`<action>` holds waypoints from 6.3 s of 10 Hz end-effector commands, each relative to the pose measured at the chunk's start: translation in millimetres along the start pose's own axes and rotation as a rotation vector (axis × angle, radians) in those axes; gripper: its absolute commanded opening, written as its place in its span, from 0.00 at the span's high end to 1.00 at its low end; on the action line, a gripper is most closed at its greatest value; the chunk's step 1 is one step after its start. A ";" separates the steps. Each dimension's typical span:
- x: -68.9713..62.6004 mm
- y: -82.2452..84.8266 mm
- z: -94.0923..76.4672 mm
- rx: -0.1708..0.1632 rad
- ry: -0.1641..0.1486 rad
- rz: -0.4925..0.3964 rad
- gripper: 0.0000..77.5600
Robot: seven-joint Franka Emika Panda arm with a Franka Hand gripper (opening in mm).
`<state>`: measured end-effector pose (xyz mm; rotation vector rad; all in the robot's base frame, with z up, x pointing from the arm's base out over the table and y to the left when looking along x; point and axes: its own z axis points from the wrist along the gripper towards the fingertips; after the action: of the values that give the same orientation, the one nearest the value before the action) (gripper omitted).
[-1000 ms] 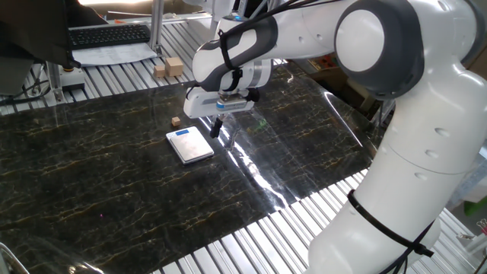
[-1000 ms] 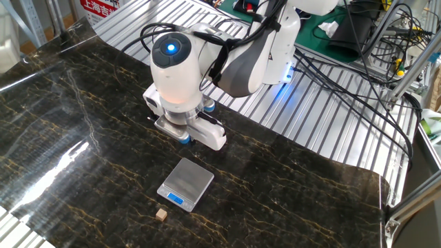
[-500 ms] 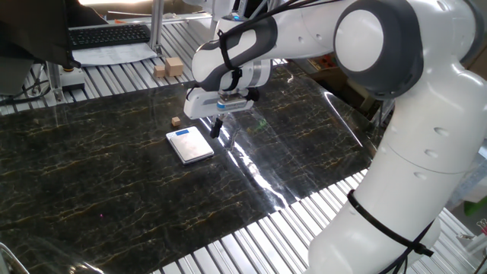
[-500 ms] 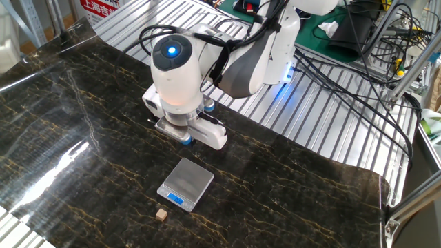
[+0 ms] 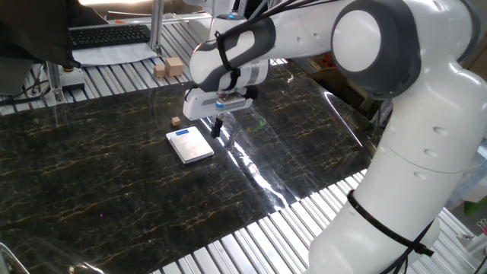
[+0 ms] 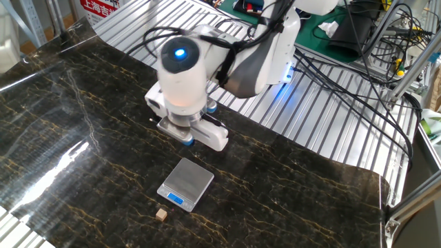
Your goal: Place the block on the scale
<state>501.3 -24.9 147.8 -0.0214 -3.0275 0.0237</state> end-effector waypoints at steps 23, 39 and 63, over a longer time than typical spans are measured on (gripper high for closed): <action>-46.0 39.6 12.8 0.030 -0.007 -0.011 1.00; -122.8 37.1 49.1 -0.021 -0.092 0.009 1.00; -161.9 47.1 32.8 0.011 -0.094 -0.031 1.00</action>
<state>656.3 17.8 95.7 0.0387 -3.1112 0.0365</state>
